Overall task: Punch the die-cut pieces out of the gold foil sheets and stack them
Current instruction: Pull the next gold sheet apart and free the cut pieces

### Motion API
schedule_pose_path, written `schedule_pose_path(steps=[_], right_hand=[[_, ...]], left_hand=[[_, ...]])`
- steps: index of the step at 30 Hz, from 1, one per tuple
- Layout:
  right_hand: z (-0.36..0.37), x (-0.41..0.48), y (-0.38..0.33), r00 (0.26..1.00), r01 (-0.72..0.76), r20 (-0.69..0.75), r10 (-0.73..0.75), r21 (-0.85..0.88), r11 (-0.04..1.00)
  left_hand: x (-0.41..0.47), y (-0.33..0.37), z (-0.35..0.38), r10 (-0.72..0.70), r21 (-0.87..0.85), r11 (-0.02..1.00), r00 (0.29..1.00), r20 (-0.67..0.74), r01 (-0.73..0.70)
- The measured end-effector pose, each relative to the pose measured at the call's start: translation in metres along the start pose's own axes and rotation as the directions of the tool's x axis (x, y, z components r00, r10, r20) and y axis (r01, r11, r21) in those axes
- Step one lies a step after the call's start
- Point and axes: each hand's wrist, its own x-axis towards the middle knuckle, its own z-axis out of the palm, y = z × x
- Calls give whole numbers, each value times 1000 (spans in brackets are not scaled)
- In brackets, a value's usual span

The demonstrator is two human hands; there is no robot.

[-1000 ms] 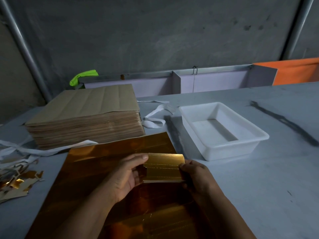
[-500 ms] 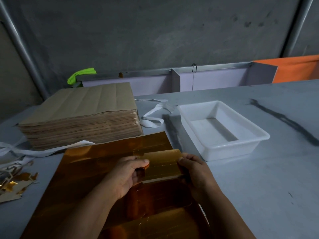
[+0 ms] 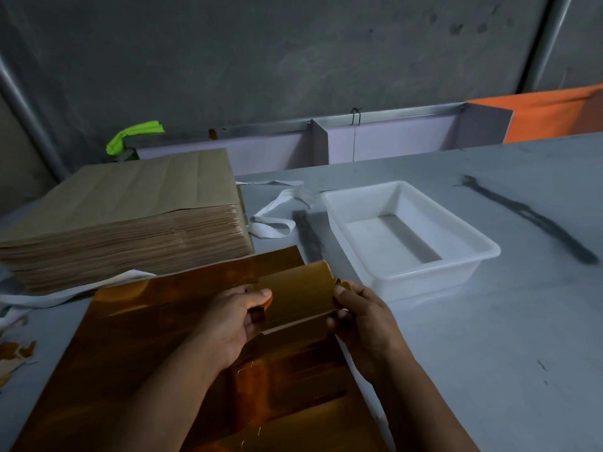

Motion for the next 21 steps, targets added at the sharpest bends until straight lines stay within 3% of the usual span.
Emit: schedule_pose_path(steps=[4,7,11,13,16,18,21], right_hand=[[-4,4,-2,993,57,102,-61,36,998],[-3,8,3,999,-31,25,30,66,997],[4,10,16,985,-170,-78,154,-289,942],[10,8,20,990,-141,-53,133,-523,840],[17,10,24,998,32,55,32,-866,500],[22,12,26,993,111,117,-3,-931,348],[25,14,29,984,179,177,-29,-959,222]], left_hand=[[7,5,11,28,-25,999,999,-27,-28],[13,14,20,51,-67,996,998,-47,-54],[23,29,36,84,-142,985,993,-81,-95],[27,37,48,105,-133,985,992,-73,-114],[34,44,69,131,-98,986,991,-41,-134],[38,47,84,146,-53,988,989,-15,-146],[44,51,109,153,15,988,988,35,-154]])
